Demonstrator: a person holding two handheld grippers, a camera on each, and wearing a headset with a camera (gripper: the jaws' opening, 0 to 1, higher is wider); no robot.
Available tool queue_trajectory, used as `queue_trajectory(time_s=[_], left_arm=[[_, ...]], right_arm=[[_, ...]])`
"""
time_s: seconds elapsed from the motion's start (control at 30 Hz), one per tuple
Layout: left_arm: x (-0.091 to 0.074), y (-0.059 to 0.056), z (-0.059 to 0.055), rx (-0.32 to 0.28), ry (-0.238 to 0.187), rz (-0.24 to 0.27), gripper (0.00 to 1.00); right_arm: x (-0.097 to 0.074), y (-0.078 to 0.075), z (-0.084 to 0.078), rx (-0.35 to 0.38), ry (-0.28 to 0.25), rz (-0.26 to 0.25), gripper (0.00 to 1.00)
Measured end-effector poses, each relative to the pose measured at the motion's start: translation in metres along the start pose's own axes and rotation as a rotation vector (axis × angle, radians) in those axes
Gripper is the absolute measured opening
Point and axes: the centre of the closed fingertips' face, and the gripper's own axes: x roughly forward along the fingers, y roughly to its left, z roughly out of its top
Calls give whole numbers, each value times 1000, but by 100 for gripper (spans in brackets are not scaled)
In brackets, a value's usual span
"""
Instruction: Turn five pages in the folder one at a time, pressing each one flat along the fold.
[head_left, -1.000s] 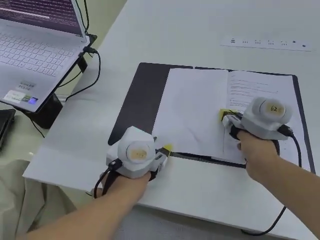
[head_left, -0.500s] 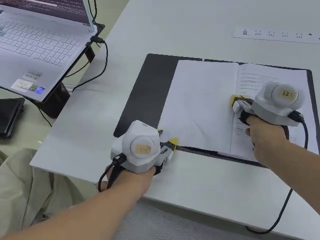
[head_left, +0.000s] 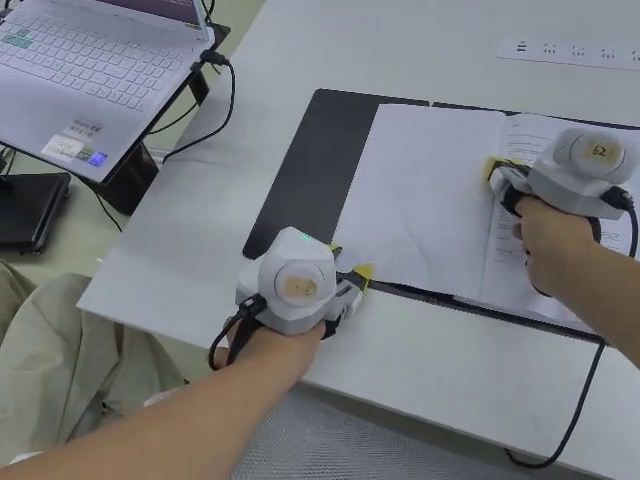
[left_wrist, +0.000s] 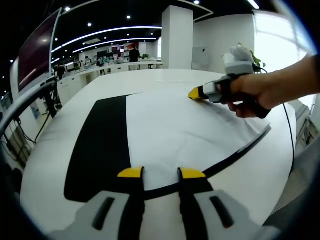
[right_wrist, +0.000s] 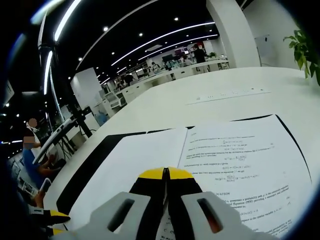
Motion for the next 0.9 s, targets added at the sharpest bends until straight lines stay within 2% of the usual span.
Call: queue_trajectory(time_s=[0.37, 0.5, 0.9], left_arm=[[-2, 0, 1, -4, -4, 0, 25], [-2, 0, 1, -5, -5, 1, 25], [-1, 0, 1, -6, -11, 0, 25]], right_arm=[[16, -3, 11, -23, 0, -14, 0], [34, -12, 15, -35, -3, -19, 0], [73, -34, 35, -78, -2, -31, 0]])
